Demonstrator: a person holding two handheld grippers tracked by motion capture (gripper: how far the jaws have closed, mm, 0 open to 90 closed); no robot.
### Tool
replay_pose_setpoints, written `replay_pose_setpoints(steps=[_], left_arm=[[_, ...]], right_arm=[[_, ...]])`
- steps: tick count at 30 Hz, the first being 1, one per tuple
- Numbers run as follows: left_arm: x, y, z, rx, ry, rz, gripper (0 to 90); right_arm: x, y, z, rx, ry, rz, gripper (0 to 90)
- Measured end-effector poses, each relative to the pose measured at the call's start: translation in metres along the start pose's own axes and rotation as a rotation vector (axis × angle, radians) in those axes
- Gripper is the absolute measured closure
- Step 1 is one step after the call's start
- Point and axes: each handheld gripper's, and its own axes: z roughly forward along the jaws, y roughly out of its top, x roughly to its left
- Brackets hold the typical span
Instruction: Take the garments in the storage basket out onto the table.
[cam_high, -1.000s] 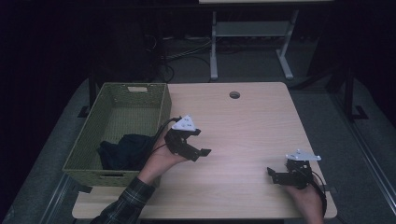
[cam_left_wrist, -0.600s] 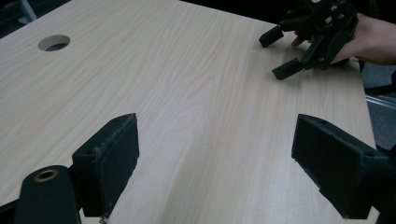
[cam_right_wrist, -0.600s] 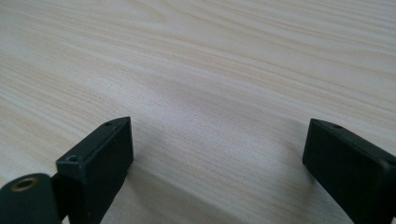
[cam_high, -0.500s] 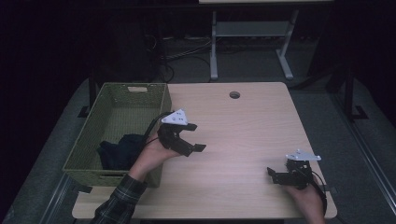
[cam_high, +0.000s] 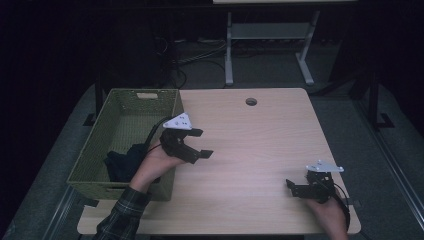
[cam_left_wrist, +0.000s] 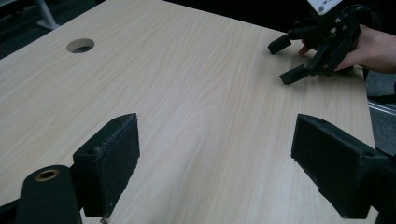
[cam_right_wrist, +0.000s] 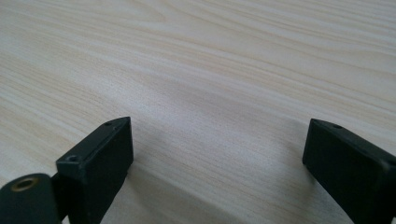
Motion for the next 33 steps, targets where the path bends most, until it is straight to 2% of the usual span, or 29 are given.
replay_pose_setpoints(steps=[20,33], left_arm=[[0.011,-0.006,-0.026,-0.008,0.042,-0.028,14.8],[0.016,-0.022,-0.056,-0.006,0.113,-0.059,14.8]], right_arm=[[0.0,0.0,0.0,0.0,0.0,-0.001,8.2],[0.0,0.0,0.0,0.001,0.001,-0.001,8.2]])
